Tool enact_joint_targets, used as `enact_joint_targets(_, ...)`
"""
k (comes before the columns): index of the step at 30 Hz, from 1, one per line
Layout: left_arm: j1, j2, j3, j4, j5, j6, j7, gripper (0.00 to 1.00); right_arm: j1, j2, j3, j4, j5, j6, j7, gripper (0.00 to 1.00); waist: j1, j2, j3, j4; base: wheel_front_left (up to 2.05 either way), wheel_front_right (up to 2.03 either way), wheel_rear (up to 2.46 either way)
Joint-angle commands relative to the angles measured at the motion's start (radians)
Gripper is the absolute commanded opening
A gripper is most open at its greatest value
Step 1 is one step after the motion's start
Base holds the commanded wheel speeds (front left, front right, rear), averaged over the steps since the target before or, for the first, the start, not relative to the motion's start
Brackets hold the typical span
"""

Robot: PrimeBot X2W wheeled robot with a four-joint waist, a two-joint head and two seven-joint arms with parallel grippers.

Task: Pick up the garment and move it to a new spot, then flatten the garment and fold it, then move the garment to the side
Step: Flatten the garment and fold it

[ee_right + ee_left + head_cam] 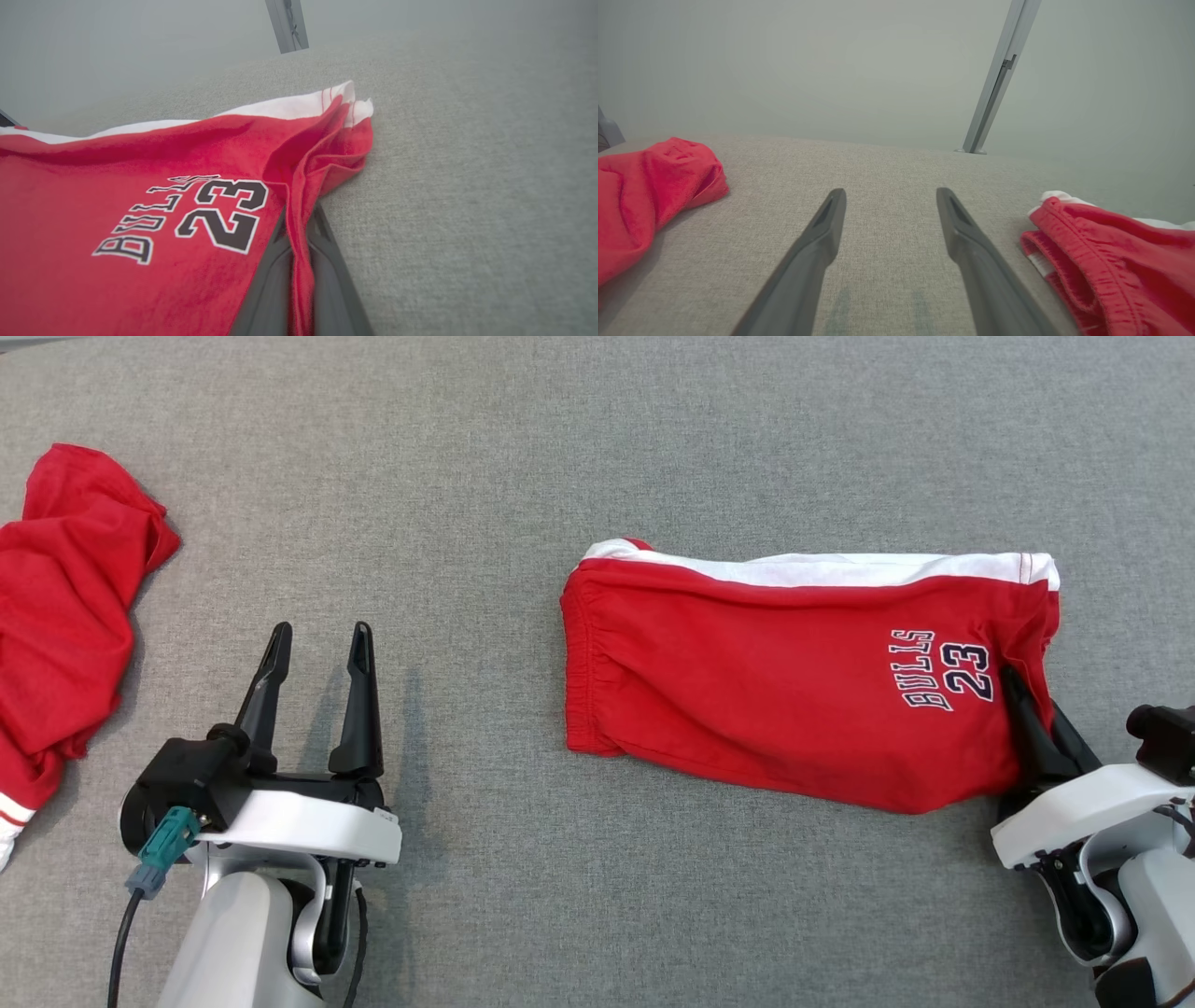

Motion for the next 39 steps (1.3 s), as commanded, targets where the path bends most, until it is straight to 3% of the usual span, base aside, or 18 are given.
enact_joint_targets(1,0.006,0.008,-0.001,-0.004,0.003,0.002,0.003,1.00,0.004,-0.005,-0.005,0.003,-0.001,-0.001,-0.004,0.00,0.0000,0.0000,-0.001,0.000,0.00,0.00,0.00)
enact_joint_targets(11,0.016,0.012,-0.011,-0.011,-0.006,0.010,0.011,1.00,-0.049,0.026,0.017,-0.151,-0.028,0.000,0.059,0.00,0.0000,0.0000,-0.025,-0.011,0.00,0.00,0.00)
enact_joint_targets(19,0.009,0.009,-0.028,-0.006,-0.014,0.006,0.013,1.00,-0.114,0.105,0.162,-0.305,-0.074,0.000,0.191,0.00,0.0000,0.0000,-0.041,0.007,0.00,0.00,0.00)
enact_joint_targets(27,-0.005,0.001,-0.054,0.011,-0.029,0.005,0.007,1.00,-0.176,0.186,0.280,-0.235,-0.041,0.000,0.213,0.00,0.0000,0.0000,-0.037,0.061,0.00,0.00,0.00)
enact_joint_targets(34,-0.011,-0.002,-0.067,0.023,-0.038,0.005,0.002,1.00,-0.221,0.213,0.341,-0.115,-0.012,0.000,0.184,0.00,0.0000,0.0000,-0.022,0.086,0.00,0.00,0.00)
enact_joint_targets(35,-0.012,-0.002,-0.068,0.023,-0.038,0.005,0.001,1.00,-0.227,0.215,0.351,-0.104,-0.008,0.000,0.177,0.07,0.0000,0.0000,-0.020,0.087,0.00,0.00,0.00)
enact_joint_targets(38,-0.014,-0.004,-0.069,0.027,-0.040,0.009,-0.001,1.00,-0.240,0.220,0.382,-0.083,0.015,0.000,0.154,1.00,0.0000,0.0000,-0.018,0.086,0.00,0.00,0.00)
enact_joint_targets(39,-0.014,-0.004,-0.069,0.028,-0.041,0.010,0.000,1.00,-0.244,0.219,0.392,-0.078,0.020,0.000,0.145,1.00,0.0000,0.0000,-0.018,0.084,0.00,0.00,0.00)
